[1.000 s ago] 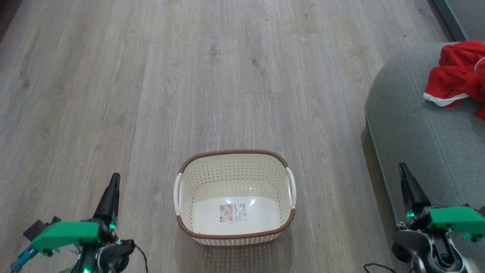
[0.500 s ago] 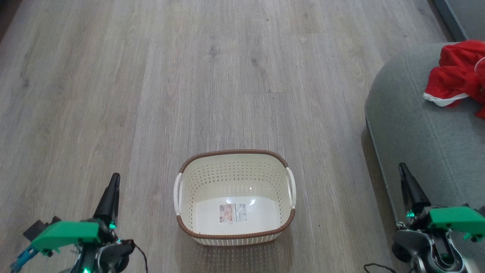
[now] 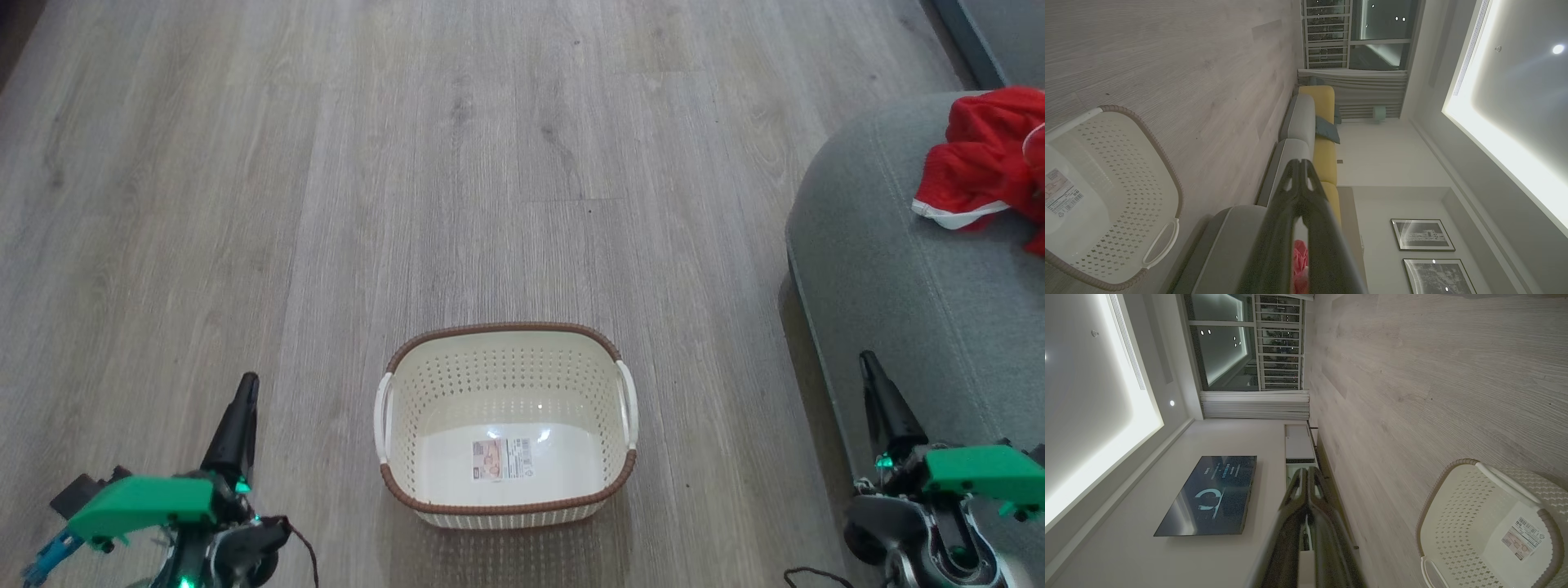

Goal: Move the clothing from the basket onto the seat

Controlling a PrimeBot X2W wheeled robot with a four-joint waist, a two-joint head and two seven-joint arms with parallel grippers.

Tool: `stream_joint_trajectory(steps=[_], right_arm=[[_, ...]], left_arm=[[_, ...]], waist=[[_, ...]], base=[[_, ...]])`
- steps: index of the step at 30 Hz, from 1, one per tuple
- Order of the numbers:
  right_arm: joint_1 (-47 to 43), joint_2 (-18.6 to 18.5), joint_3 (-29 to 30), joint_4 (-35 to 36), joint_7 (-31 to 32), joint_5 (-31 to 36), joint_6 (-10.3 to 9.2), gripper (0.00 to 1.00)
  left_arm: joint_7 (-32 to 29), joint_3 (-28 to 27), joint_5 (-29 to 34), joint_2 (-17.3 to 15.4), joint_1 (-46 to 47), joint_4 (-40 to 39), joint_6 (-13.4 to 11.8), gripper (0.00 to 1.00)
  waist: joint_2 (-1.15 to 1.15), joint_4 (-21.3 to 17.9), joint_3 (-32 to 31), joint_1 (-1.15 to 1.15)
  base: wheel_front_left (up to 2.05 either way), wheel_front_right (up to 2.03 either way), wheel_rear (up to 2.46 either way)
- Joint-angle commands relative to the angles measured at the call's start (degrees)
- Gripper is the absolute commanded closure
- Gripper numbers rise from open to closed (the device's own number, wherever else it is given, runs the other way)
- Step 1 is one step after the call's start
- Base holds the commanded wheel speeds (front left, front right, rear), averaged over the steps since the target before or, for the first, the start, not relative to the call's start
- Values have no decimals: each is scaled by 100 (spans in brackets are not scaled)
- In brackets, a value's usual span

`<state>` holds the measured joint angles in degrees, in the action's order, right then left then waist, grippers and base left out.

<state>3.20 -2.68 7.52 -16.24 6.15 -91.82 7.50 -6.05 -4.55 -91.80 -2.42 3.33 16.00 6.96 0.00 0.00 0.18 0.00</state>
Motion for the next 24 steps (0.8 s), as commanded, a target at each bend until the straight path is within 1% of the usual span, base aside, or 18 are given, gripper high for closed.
stream_joint_trajectory(steps=[1,24], right_arm=[[298,-20,-100,222,34,-35,-1,100],[298,-20,-100,222,34,-35,-1,100]], left_arm=[[-44,-197,-37,-45,286,-195,53,100],[-44,-197,-37,-45,286,-195,53,100]], waist=[[0,0,0,0],[0,0,0,0]], base=[[0,0,0],[0,0,0]])
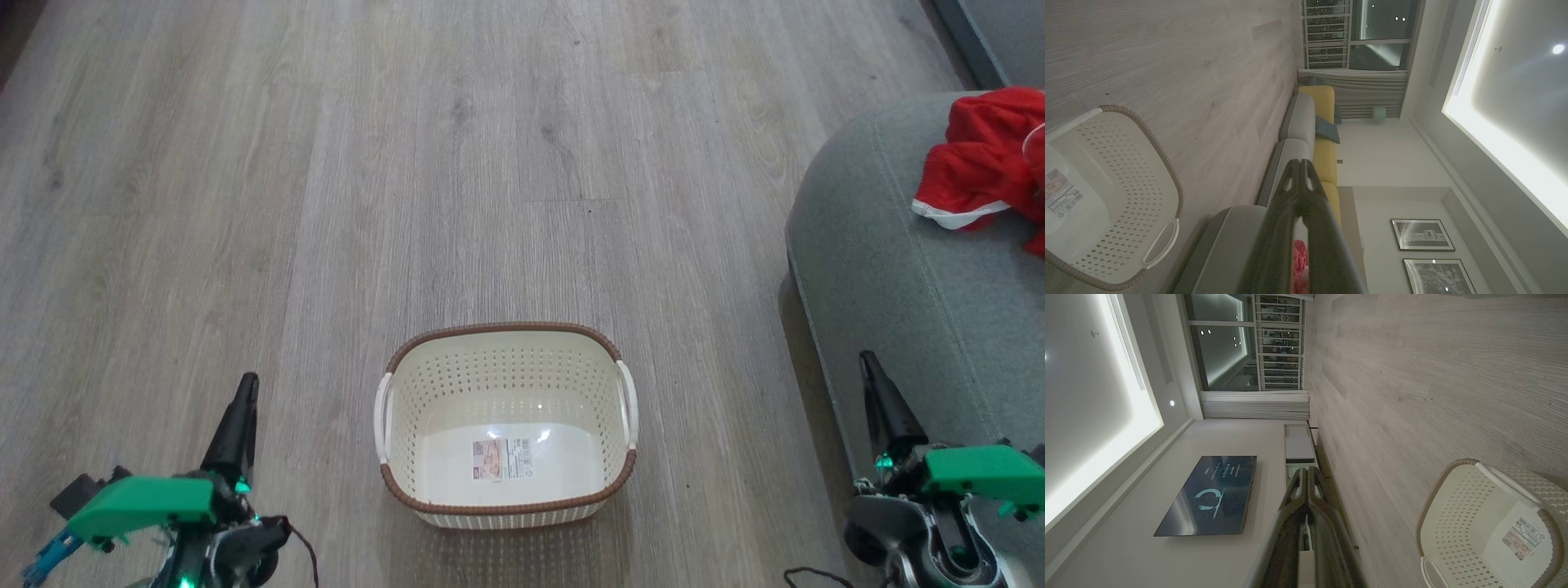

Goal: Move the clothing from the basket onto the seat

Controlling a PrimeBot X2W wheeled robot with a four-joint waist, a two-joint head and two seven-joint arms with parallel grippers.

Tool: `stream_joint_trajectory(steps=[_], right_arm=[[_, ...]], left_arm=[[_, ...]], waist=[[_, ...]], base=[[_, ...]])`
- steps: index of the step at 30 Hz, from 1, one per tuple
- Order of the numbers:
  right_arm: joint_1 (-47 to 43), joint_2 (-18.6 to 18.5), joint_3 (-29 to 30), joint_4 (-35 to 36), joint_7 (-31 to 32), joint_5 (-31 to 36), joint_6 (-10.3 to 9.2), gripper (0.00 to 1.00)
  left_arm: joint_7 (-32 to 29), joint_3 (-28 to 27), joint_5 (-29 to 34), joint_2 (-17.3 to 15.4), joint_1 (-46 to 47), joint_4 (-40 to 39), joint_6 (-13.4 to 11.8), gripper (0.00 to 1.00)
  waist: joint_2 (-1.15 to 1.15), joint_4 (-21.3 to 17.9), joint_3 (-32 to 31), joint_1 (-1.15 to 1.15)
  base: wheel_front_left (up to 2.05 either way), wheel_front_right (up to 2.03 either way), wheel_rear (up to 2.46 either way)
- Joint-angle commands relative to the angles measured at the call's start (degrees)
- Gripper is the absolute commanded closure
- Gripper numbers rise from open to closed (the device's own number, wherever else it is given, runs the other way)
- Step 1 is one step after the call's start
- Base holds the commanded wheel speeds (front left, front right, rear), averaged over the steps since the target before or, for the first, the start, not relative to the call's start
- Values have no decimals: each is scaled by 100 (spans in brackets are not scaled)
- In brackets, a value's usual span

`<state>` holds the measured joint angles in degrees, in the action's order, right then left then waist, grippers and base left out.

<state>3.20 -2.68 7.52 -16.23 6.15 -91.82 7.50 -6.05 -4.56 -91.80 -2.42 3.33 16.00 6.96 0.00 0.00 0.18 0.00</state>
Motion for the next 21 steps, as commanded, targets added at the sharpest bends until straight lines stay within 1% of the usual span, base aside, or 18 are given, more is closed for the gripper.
stream_joint_trajectory(steps=[1,21], right_arm=[[298,-20,-100,221,34,-35,-1,100],[298,-20,-101,221,33,-35,-1,100]], left_arm=[[-44,-195,-37,-45,286,-195,53,100],[-44,-195,-37,-45,286,-195,53,100]], waist=[[0,0,0,0],[0,0,0,0]], base=[[0,0,0],[0,0,0]])
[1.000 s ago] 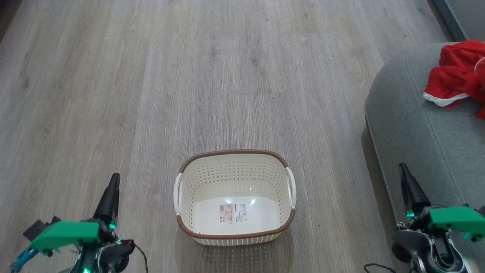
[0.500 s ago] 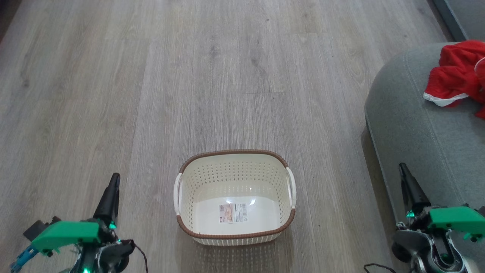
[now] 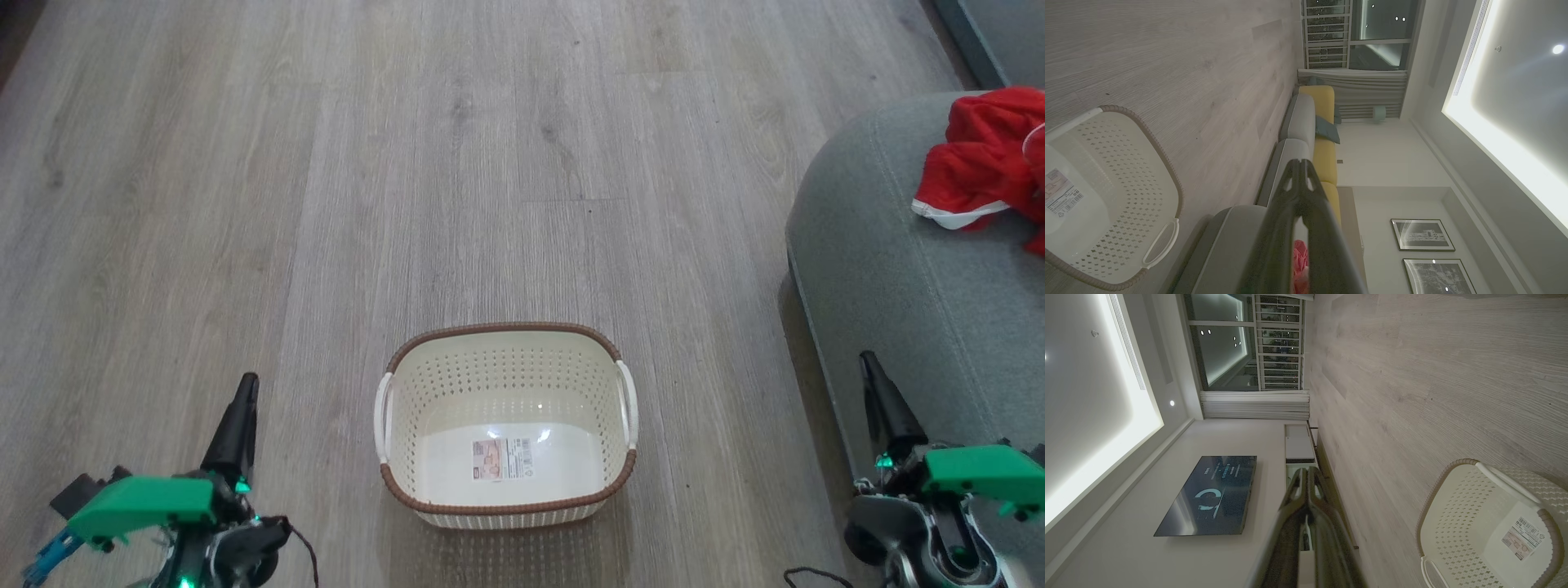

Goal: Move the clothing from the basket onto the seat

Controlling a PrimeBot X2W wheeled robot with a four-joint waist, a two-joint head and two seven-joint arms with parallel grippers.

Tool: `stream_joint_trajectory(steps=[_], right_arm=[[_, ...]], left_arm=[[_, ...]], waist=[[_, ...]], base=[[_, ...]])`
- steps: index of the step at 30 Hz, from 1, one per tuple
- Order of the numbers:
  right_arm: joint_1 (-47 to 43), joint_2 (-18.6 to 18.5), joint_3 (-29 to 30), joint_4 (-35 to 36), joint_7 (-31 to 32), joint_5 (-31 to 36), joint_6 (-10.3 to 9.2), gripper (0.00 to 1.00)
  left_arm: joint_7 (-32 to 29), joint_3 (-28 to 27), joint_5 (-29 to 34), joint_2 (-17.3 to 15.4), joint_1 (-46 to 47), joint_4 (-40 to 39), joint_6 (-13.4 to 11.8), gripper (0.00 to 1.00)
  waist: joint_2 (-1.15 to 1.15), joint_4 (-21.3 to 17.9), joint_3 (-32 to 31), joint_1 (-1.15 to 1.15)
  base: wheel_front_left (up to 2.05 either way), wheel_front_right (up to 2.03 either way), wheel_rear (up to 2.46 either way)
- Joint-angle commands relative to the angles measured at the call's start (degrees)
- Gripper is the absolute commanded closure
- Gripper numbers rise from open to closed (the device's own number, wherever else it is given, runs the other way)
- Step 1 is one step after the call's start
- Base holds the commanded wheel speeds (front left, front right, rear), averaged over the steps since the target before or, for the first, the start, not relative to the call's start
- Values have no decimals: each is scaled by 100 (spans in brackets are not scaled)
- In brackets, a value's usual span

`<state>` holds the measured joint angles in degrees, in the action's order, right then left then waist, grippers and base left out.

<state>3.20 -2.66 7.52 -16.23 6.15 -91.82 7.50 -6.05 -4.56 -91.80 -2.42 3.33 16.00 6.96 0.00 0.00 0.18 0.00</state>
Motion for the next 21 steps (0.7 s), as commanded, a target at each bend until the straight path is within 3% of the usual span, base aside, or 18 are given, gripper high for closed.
stream_joint_trajectory(steps=[1,21], right_arm=[[298,-21,-101,221,33,-35,-1,100],[298,-21,-101,221,33,-36,-1,100]], left_arm=[[-44,-195,-37,-45,286,-195,53,100],[-43,-195,-37,-45,286,-196,53,100]], waist=[[0,0,0,0],[0,0,0,0]], base=[[0,0,0],[0,0,0]])
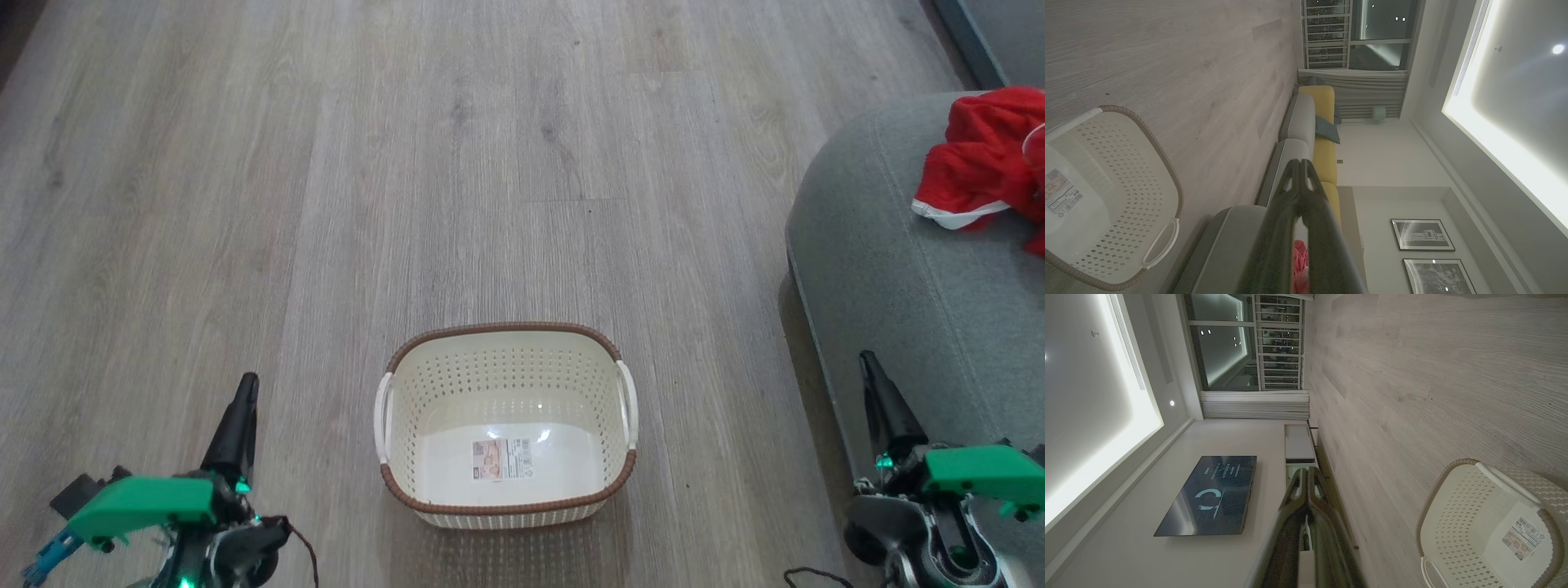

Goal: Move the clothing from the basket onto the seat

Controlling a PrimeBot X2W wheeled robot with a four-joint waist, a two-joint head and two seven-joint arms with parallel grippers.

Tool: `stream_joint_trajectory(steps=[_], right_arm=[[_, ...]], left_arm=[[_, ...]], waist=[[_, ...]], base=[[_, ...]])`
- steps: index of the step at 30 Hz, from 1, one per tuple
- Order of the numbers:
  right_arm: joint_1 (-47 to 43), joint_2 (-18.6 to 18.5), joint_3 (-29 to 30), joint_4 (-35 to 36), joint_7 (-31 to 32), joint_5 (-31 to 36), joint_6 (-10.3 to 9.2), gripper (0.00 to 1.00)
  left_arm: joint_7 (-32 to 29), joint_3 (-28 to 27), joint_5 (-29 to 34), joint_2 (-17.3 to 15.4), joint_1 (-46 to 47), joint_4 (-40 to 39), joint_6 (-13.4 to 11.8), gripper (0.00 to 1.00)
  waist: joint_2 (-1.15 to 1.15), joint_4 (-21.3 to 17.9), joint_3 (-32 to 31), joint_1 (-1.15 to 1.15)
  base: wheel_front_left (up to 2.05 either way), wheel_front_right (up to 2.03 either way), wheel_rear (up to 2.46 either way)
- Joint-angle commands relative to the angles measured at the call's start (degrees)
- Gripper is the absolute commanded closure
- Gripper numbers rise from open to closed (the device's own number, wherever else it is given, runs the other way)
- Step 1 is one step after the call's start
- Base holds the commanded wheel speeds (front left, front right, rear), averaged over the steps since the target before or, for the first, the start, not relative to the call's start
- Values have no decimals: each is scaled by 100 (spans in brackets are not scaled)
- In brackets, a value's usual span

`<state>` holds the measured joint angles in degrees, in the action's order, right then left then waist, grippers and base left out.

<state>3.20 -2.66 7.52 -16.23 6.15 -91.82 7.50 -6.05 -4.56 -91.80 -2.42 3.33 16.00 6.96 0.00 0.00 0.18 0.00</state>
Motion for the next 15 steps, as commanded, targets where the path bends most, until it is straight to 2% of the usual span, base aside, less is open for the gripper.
stream_joint_trajectory(steps=[1,15], right_arm=[[298,-21,-101,221,33,-36,-1,100],[298,-21,-101,221,33,-36,-1,100]], left_arm=[[-43,-195,-37,-45,286,-196,53,100],[-43,-195,-38,-45,286,-196,53,100]], waist=[[0,0,0,0],[0,0,0,0]], base=[[0,0,0],[0,0,0]])
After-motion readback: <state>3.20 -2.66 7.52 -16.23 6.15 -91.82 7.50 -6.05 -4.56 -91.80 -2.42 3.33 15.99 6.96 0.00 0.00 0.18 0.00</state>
